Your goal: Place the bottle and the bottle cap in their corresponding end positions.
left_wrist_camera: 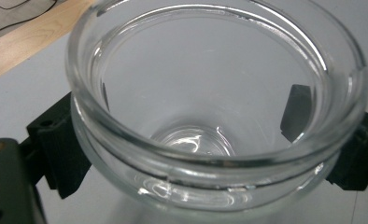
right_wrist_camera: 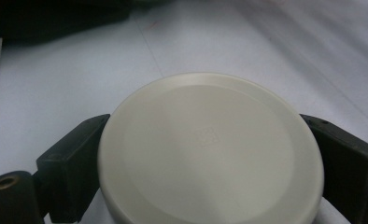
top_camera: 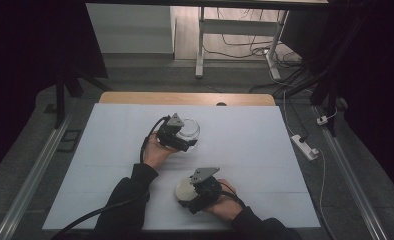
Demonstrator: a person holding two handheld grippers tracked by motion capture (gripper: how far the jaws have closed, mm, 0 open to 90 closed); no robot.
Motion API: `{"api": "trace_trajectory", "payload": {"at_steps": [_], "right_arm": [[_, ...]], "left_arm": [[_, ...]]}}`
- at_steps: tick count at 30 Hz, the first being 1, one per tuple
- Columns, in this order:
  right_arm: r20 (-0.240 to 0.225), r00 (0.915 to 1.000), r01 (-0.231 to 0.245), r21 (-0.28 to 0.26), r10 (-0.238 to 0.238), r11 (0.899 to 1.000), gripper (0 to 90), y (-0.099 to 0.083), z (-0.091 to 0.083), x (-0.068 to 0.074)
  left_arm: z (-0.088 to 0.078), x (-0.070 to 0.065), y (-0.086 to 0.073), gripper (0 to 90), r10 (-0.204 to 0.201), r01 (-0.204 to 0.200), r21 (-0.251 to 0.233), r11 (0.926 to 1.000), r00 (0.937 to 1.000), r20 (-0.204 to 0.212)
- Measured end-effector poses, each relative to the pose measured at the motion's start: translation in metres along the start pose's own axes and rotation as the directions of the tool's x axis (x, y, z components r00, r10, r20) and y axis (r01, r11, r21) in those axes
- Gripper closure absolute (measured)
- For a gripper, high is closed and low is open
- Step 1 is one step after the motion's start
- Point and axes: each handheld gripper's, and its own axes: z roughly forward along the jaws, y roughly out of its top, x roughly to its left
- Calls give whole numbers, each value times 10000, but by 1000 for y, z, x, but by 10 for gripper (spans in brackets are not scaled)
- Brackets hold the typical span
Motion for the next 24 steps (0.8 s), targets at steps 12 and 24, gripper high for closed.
{"api": "trace_trajectory", "payload": {"at_steps": [12,24], "right_arm": [[-22,10000,-33,168,33,9999,53,1,1,-1],[-140,9990,-431,-21,431,9991,18,1,-1,-3]], "left_arm": [[0,3,1,68,-252,250,244,9994,9996,92],[-1,1,3,28,-227,213,839,9962,9996,151]]}}
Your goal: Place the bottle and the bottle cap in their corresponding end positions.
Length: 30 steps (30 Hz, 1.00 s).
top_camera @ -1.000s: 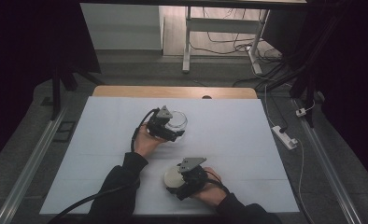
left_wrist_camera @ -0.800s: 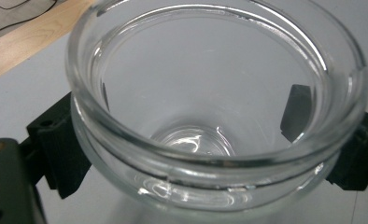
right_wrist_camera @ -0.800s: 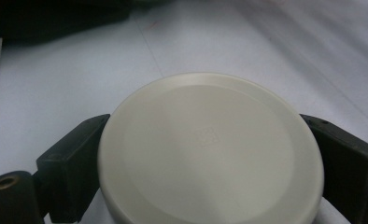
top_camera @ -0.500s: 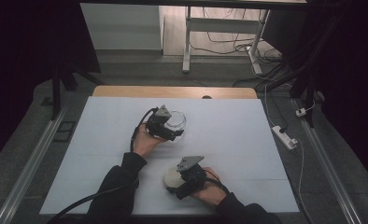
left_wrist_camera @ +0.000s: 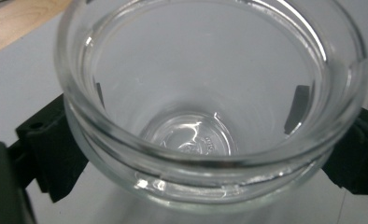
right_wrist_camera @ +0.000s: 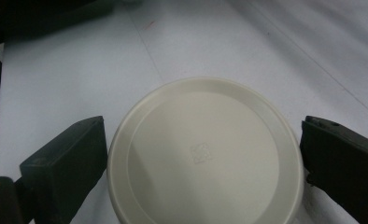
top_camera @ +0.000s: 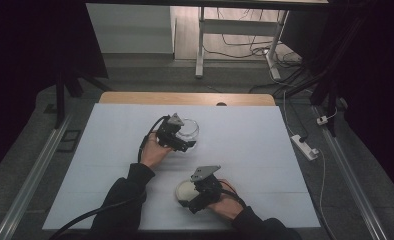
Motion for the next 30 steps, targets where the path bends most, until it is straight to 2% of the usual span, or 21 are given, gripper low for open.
{"api": "trace_trajectory", "payload": {"at_steps": [6,15,22,24,28,30], "right_arm": [[49,10000,-71,-220,72,9997,16,2,-4,-1],[125,9995,-286,-369,291,9989,7,3,-9,-3],[126,9993,-342,-391,347,9986,6,4,-11,-3],[164,9993,-331,-416,338,9986,5,4,-11,-3],[231,9991,-338,-427,348,9985,3,4,-13,-3],[263,9990,-348,-470,361,9983,3,4,-13,-3]], "left_arm": [[-1,1,-4,0,-24,21,249,9997,9999,107],[-11,4,-18,0,-437,429,357,9984,9988,222],[-20,-2,-28,0,-470,460,412,9981,9986,243],[-23,-3,-31,0,-614,602,409,9973,9978,269],[-28,-5,-36,0,-761,750,506,9959,9969,184],[-30,-8,-38,0,-703,696,633,9956,9975,94]]}}
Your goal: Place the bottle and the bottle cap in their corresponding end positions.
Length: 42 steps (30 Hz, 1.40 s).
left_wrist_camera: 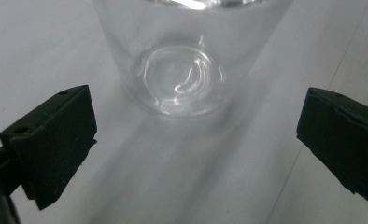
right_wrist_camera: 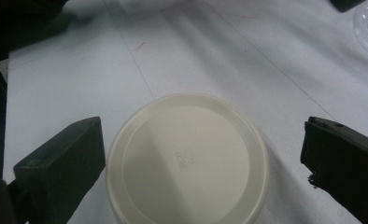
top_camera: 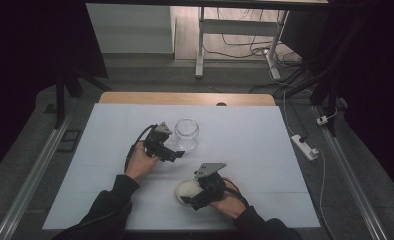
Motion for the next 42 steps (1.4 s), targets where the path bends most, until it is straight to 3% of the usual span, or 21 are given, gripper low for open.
{"api": "trace_trajectory", "payload": {"at_steps": [7,17,23,29,36,42], "right_arm": [[153,9999,-71,-46,72,10000,3,0,-3,-2],[501,9987,-41,-137,48,9999,0,0,-13,-7],[754,9971,-54,-143,65,9999,0,-2,-19,-10],[988,9949,-161,-207,181,9997,0,-4,-26,-13],[1260,9914,-325,-243,354,9992,0,-6,-33,-18],[1366,9898,-381,-265,414,9989,0,-8,-40,-18]], "left_arm": [[-6,-8,-7,0,227,-229,258,9994,9997,68],[-23,-15,-19,2,86,-93,124,9999,9984,558],[-36,-21,-26,0,107,-103,-62,9999,9978,648],[-46,-30,-35,1,526,-528,-6,9986,9950,851],[-59,-39,-44,0,291,-273,-192,9994,9944,1012],[-68,-46,-52,0,236,-219,-197,9996,9955,918]]}}
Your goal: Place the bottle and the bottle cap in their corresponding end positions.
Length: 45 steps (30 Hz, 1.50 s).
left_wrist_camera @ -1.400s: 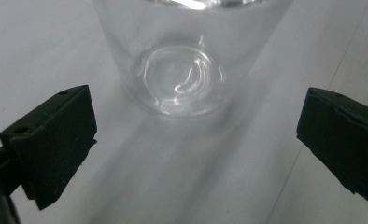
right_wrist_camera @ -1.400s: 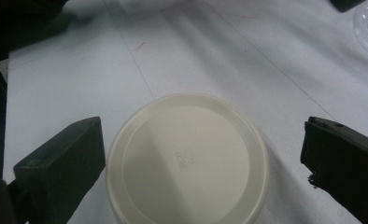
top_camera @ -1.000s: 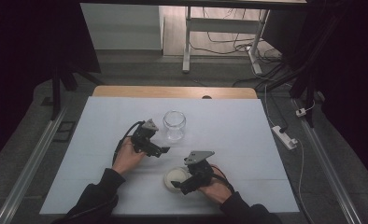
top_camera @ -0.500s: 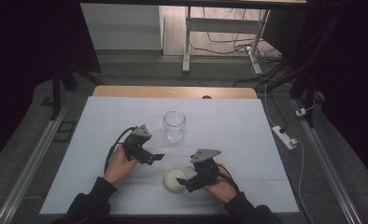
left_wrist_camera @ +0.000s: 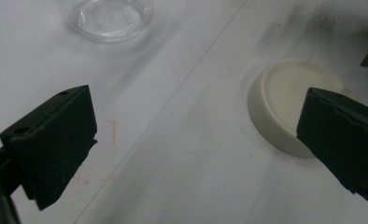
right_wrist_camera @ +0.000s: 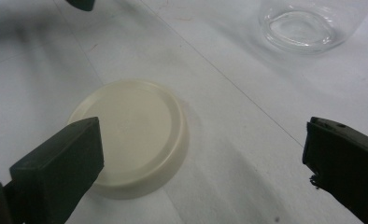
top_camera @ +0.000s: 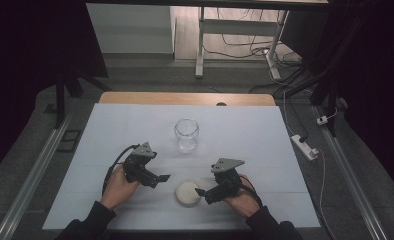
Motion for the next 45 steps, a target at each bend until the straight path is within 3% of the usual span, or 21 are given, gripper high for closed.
{"api": "trace_trajectory", "payload": {"at_steps": [15,26,36,45], "right_arm": [[253,9997,72,96,-74,9999,0,-7,-15,-3],[600,9976,-346,29,343,9994,0,-16,-32,-7],[1067,9913,-755,-131,765,9971,0,-28,-51,-13],[1360,9854,-1000,-220,1021,9947,0,-40,-66,-13]], "left_arm": [[-20,-10,-22,0,-456,457,114,9989,9989,-135],[-38,-16,-43,0,-889,893,120,9959,9956,-304],[-55,-19,-63,0,-1293,1295,-4,9916,9901,-551],[-73,-24,-83,0,-1761,1742,-299,9842,9811,-806]]}}
